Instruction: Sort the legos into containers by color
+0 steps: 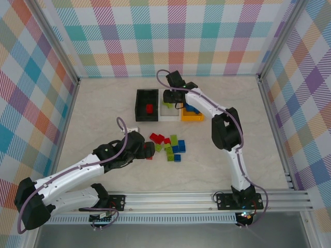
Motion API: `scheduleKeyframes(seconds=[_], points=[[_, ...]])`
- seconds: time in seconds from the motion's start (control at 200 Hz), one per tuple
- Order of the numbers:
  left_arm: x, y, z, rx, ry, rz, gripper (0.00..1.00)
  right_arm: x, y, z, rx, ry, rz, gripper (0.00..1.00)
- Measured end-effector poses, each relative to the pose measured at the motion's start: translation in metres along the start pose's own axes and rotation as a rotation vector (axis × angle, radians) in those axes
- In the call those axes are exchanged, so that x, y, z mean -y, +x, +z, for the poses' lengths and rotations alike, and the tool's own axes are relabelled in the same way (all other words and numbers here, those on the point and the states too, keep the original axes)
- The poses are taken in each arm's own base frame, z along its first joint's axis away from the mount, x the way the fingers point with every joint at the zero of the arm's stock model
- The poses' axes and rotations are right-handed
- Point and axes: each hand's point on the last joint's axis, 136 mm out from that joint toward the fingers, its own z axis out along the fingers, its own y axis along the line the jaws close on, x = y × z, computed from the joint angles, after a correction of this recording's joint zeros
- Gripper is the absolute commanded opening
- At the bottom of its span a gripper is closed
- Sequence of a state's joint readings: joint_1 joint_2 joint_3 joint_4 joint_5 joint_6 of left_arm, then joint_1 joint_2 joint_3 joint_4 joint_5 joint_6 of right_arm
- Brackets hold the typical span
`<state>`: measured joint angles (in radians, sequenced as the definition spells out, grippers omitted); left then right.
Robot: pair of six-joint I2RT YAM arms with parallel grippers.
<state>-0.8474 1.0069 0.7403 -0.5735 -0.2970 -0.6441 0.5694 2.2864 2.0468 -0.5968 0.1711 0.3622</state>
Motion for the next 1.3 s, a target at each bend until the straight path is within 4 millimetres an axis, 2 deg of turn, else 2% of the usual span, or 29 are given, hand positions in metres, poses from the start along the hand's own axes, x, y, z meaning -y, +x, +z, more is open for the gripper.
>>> scheduleKeyframes(seconds=[0.17,0.245,0.31,0.505,0.555,0.62,0.715,0.795,0.87,0.96,1.125,1.3], points=[[0.004,0.007,0.005,-0.039,0.014,0.026,1.00,-0.004,0.001,-0.003,-0.006,-0.018,0.010,0.58],[0.006,0.012,0.009,-0.067,0.017,0.042,1.00,-0.003,0.006,-0.013,-0.003,-0.027,0.009,0.58],[0.009,0.018,0.016,-0.097,0.021,0.056,0.97,0.000,0.016,-0.031,-0.007,-0.033,0.009,0.58],[0.027,0.039,0.041,-0.221,0.035,0.134,0.87,0.011,0.044,-0.110,0.065,-0.083,0.020,0.56],[0.038,0.043,0.046,-0.248,0.042,0.171,0.84,0.016,0.056,-0.125,0.079,-0.090,0.030,0.55],[0.057,0.046,0.051,-0.269,0.057,0.225,0.78,0.025,0.076,-0.135,0.079,-0.093,0.042,0.55],[0.080,0.051,0.061,-0.300,0.072,0.288,0.72,0.040,0.110,-0.138,0.044,-0.078,0.064,0.55],[0.087,0.061,0.071,-0.339,0.070,0.325,0.70,0.052,0.135,-0.137,0.010,-0.051,0.079,0.55],[0.091,0.072,0.079,-0.376,0.059,0.362,0.66,0.061,0.149,-0.138,-0.004,-0.031,0.085,0.55],[0.097,0.085,0.085,-0.420,0.049,0.413,0.58,0.065,0.151,-0.142,0.006,-0.019,0.086,0.55],[0.104,0.096,0.094,-0.463,0.024,0.464,0.61,0.067,0.144,-0.150,0.042,-0.012,0.088,0.55],[0.094,0.102,0.102,-0.491,-0.038,0.485,0.62,0.068,0.142,-0.151,0.050,-0.005,0.091,0.55]])
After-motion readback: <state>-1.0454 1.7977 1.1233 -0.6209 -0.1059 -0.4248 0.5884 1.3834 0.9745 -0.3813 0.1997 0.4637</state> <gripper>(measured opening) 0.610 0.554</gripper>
